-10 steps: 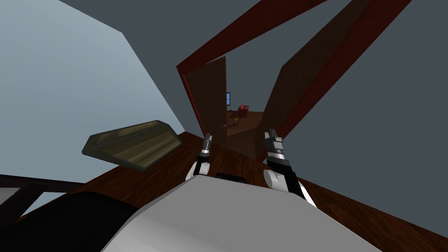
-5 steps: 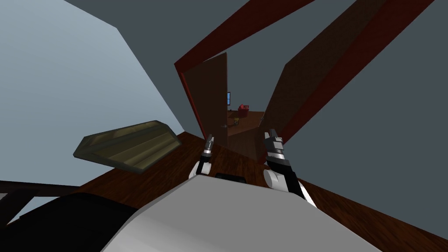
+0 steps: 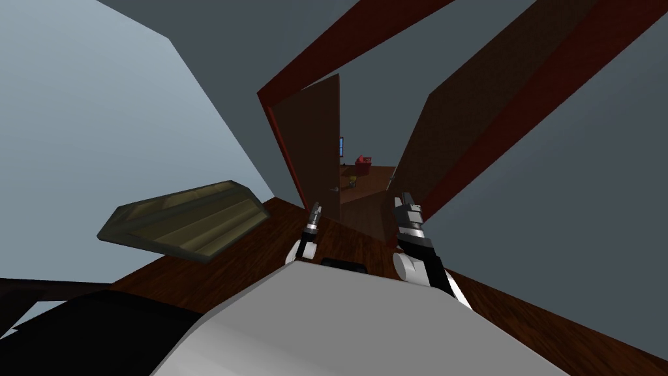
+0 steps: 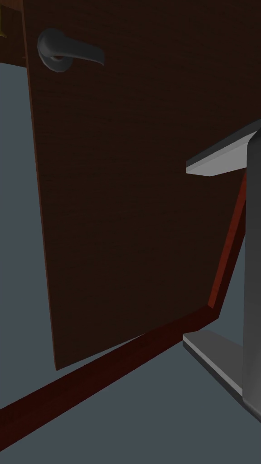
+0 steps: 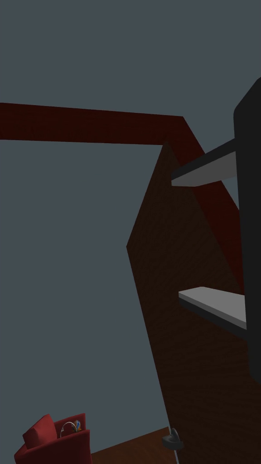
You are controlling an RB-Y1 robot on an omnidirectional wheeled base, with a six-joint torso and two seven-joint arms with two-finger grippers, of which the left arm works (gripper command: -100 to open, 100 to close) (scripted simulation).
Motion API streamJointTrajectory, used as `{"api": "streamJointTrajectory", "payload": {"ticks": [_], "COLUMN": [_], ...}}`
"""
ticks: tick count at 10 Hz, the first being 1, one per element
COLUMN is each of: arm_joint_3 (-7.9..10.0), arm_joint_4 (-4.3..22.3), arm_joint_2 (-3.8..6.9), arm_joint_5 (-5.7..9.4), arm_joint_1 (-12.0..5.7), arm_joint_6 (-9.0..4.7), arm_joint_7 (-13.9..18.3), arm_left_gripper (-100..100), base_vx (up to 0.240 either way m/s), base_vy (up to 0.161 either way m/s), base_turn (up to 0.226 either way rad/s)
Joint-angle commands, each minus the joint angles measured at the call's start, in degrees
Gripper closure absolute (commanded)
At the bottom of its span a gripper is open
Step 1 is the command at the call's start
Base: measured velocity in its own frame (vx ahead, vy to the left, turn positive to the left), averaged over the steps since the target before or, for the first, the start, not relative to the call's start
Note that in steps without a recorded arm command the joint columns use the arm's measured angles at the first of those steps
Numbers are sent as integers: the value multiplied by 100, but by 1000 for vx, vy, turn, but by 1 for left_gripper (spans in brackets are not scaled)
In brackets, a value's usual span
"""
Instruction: Push the door open
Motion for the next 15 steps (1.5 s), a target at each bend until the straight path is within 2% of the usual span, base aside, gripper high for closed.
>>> {"api": "streamJointTrajectory", "payload": {"ticks": [1, 2, 5, 6, 8, 9, 11, 12, 13, 14, 15], "arm_joint_3": [-38, -38, -105, -105, -150, -150, -194, -194, -215, -215, -237], "arm_joint_4": [286, 344, 954, 976, 1344, 1397, 1742, 1810, 2014, 2014, 2219], "arm_joint_2": [0, 0, 12, 12, 16, 16, 14, 14, 12, 12, 11], "arm_joint_5": [-4, -4, -7, -7, -10, -10, -12, -12, -13, -13, -14], "arm_joint_1": [-140, -140, -417, -417, -602, -602, -783, -783, -873, -873, -962], "arm_joint_6": [-56, -56, -145, -145, -204, -204, -262, -262, -291, -291, -320], "arm_joint_7": [30, 30, 99, 99, 146, 146, 191, 191, 214, 214, 236], "arm_left_gripper": [-100, -100, -100, -100, -100, -100, -100, -100, -100, -100, -100], "base_vx": [77, 63, 70, 80, 72, 62, 60, 62, 65, 46, 49], "base_vy": [45, 33, 33, 34, 37, 35, 36, 33, 35, 25, 27], "base_turn": [-7, -5, -5, -5, -5, -5, -4, -6, -2, -3, -3]}}
